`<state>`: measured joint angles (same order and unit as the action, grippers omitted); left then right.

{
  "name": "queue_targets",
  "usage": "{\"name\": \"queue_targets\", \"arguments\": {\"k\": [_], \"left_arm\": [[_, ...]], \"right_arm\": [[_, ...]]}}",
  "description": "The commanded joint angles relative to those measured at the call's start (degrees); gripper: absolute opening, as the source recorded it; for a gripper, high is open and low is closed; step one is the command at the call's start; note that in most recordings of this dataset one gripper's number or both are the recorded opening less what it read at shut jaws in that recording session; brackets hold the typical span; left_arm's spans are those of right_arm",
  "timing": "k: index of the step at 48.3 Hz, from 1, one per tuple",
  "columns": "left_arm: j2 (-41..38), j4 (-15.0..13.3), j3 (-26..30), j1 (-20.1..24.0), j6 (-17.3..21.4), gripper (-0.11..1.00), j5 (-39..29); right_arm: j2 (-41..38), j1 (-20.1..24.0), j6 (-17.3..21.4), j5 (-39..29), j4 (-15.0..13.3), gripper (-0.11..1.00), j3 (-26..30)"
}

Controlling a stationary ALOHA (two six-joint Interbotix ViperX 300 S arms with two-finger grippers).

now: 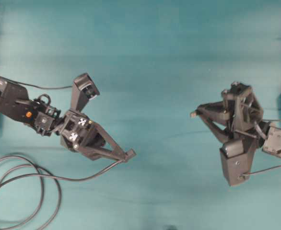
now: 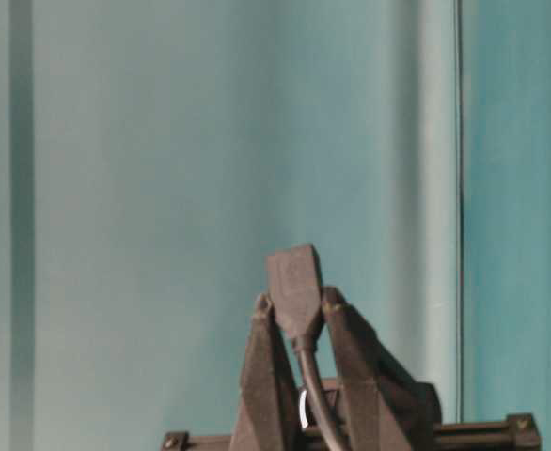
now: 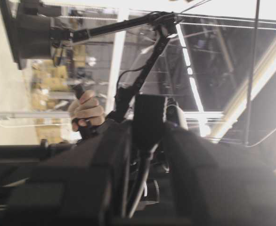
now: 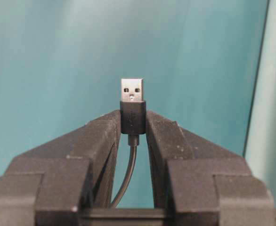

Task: Insert the USB using both arms.
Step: 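Lift both connectors and rotate them to face each other, then bring the socket and plug together between the grippers, aligning tips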

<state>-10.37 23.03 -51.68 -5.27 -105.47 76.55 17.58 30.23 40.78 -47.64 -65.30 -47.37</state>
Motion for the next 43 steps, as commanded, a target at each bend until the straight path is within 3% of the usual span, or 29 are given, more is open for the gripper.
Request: {"name": "queue_targets", "arguments": {"k": [1, 16, 43], "left_arm": [[-0.97, 0.7, 1.49, 0.09, -1.58, 0.22, 1.85], [-4.04, 2.2, 4.83, 0.44, -2.2, 0.22, 2.55], [-7.73, 3.52, 8.61, 3.08, -7.21, 0.22, 3.43]], "right_arm": [[-0.26, 1.05, -0.09, 0.09, -1.14, 0.22, 2.46], [-0.88, 3.43, -0.18, -0.62, -2.9, 0.22, 4.31], [-4.57, 3.6, -0.44, -0.7, -5.63, 0.22, 5.98]]}}
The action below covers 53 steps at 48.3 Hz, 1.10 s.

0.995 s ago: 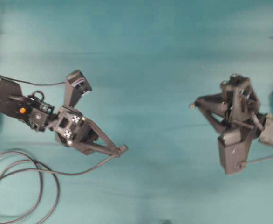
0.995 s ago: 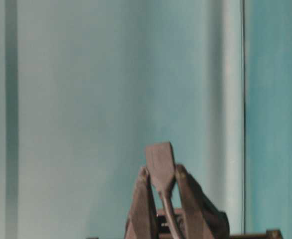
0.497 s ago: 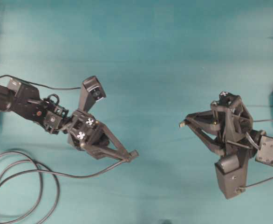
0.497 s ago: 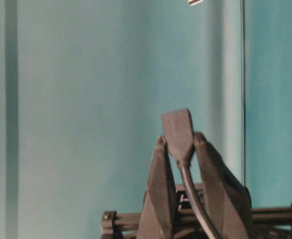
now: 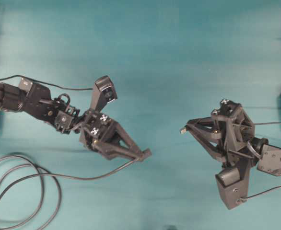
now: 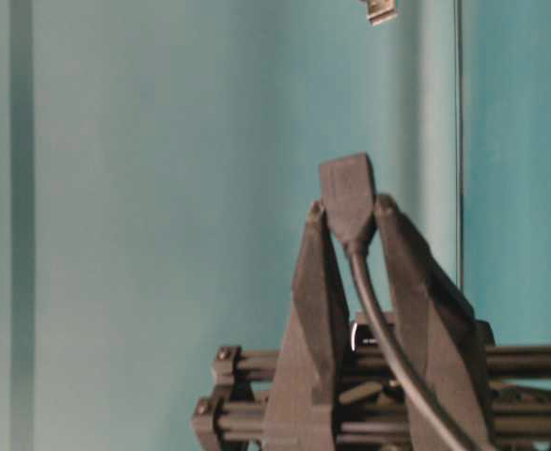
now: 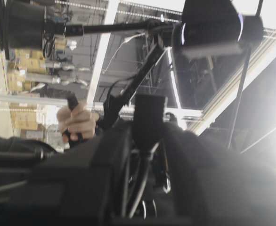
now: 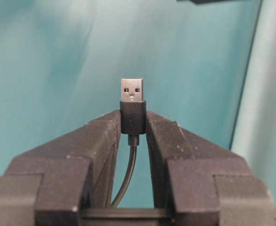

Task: Insert the USB using both arms.
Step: 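Bring the socket and plug together between the grippers, aligning tips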

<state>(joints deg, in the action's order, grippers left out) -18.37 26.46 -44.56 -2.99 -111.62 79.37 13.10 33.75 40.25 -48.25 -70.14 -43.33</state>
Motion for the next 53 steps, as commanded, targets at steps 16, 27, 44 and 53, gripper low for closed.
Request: {"name": "queue_targets", "arguments": {"k": [16, 27, 44, 53], "left_arm": [[-1.58, 0.09, 3.43, 1.49, -2.29, 0.22, 0.62], [-2.46, 0.09, 3.52, 1.41, -4.04, 0.22, 0.53], [-3.08, 0.18, 4.13, 1.49, -4.04, 0.22, -1.93], [-3.08, 0.18, 4.39, 1.58, -4.04, 0.22, -1.76]], "right_arm": [[-3.08, 0.18, 0.0, -0.53, -1.32, 0.22, 4.22], [-4.04, 0.18, 0.09, -2.29, -3.16, 0.22, 5.19], [-5.98, 0.18, 0.0, -2.29, -3.6, 0.22, 7.21], [-7.47, 0.09, 0.18, -2.29, -3.6, 0.22, 7.91]]}}
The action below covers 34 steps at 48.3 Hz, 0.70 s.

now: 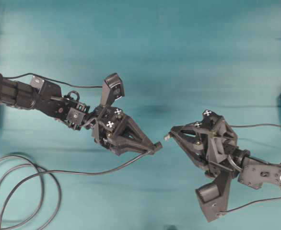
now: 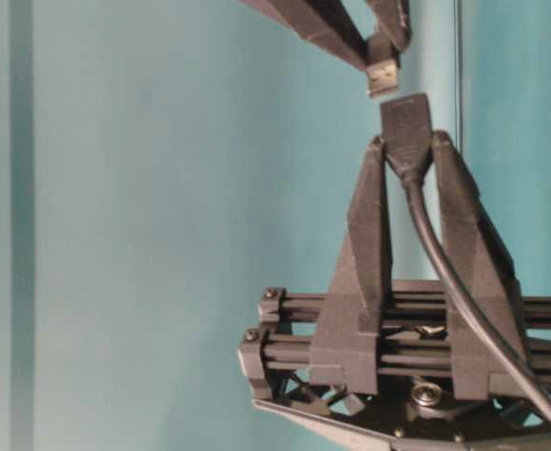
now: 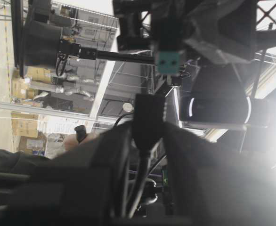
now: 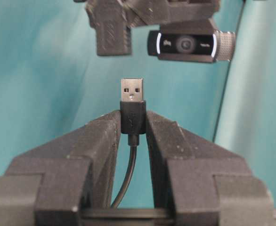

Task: Insert the USB using both arms.
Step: 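Bring the socket and plug together between the grippers, aligning tips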

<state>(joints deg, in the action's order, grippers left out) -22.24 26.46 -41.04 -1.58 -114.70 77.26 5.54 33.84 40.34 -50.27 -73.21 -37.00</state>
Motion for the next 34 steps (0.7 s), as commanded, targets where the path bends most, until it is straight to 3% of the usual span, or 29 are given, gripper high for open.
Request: {"name": "queue_targets", "arguments": {"k": [1, 34], "left_arm": [[0.79, 0.09, 0.97, 0.18, -0.97, 0.22, 0.35], [0.79, 0.09, 1.05, 1.67, -0.97, 0.22, 0.18]], "right_arm": [[0.0, 0.09, 0.09, -0.26, -0.53, 0.22, 1.58], [0.0, 0.0, 0.18, -0.26, -0.53, 0.22, 2.11]]}}
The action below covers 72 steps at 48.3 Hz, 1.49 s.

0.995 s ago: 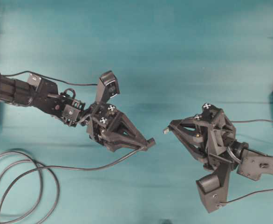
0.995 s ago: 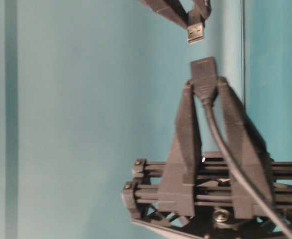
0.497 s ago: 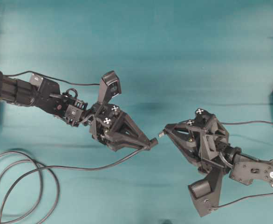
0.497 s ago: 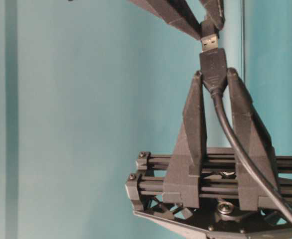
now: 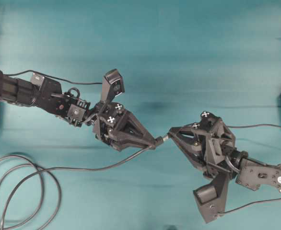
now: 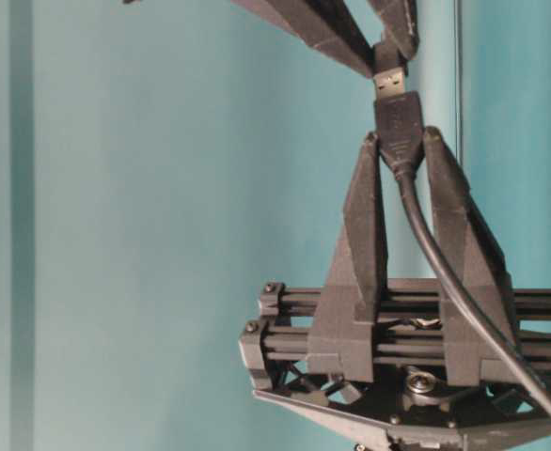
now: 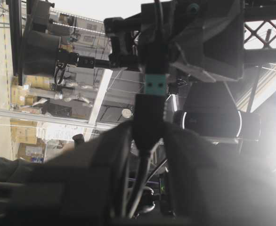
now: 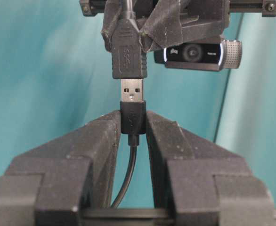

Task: Insert the USB using both arms.
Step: 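Bring the socket and plug together between the grippers, aligning tips, then push the male plug into the female socket with both grippers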

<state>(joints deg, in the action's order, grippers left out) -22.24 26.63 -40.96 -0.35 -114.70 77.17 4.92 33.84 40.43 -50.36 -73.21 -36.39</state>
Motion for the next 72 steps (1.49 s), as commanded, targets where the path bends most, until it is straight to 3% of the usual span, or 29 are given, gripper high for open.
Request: {"name": "queue_targets", "arguments": {"k": [1, 57, 72], "left_arm": [[0.79, -0.09, 0.97, 0.44, -0.97, 0.23, 0.26], [0.79, -0.09, 2.37, 2.2, -0.88, 0.23, -0.62], [0.53, -0.09, 2.37, 2.64, -0.88, 0.22, -3.6]], "right_arm": [[0.53, 0.09, 0.18, -0.18, -0.53, 0.22, 1.49], [-0.53, 0.09, 0.26, 0.44, -0.53, 0.22, 1.93], [-0.62, 0.09, 0.18, 0.18, -0.53, 0.22, 2.2]]}}
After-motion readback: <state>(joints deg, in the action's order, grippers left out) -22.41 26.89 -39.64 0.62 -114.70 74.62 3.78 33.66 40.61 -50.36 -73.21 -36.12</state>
